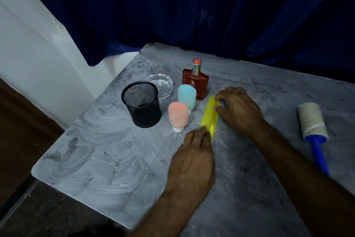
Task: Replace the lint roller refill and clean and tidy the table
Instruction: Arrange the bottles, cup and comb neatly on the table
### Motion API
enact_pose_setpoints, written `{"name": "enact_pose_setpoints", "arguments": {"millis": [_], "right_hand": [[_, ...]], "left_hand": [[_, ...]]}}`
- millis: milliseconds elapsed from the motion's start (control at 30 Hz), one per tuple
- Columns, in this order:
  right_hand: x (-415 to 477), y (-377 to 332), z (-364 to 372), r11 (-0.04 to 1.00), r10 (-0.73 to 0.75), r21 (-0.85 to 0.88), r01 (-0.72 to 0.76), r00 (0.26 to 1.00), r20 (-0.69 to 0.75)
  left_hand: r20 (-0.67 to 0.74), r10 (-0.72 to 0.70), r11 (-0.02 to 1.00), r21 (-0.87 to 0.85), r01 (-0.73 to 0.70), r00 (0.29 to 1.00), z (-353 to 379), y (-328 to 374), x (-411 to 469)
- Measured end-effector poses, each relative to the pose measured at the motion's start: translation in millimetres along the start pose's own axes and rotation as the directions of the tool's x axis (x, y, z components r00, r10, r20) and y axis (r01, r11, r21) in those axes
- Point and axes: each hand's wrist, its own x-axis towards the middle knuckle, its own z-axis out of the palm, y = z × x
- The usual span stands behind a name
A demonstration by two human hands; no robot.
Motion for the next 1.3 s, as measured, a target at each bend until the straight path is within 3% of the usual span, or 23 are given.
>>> {"name": "enact_pose_setpoints", "arguments": {"millis": [1000, 1067, 1167, 1233, 1300], "right_hand": [[-12, -15, -10, 0.999, 0.012, -0.048, -0.011, 1.0, 0.028], [-17, -17, -17, 1.0, 0.016, -0.006, -0.016, 1.0, -0.005], [-27, -18, -33, 0.997, 0.043, 0.066, -0.037, 0.994, -0.102], [-35, -16, -44, 0.993, 0.072, 0.103, -0.054, 0.982, -0.173], [-43, -15, -54, 0.99, 0.085, 0.131, -0.056, 0.97, -0.228]], "left_hand": [[-0.001, -0.016, 1.0, 0.023, 0.016, 1.0, -4, 7, -1], [-0.065, 0.01, 0.999, -0.048, -0.013, 0.998, -12, 8, -11], [-0.302, 0.09, 0.966, -0.206, -0.157, 0.949, -35, 5, -40], [-0.516, 0.072, 0.883, -0.365, -0.295, 0.854, -61, -8, -61], [-0.672, -0.073, 0.807, -0.475, -0.353, 0.737, -96, -38, -69]]}}
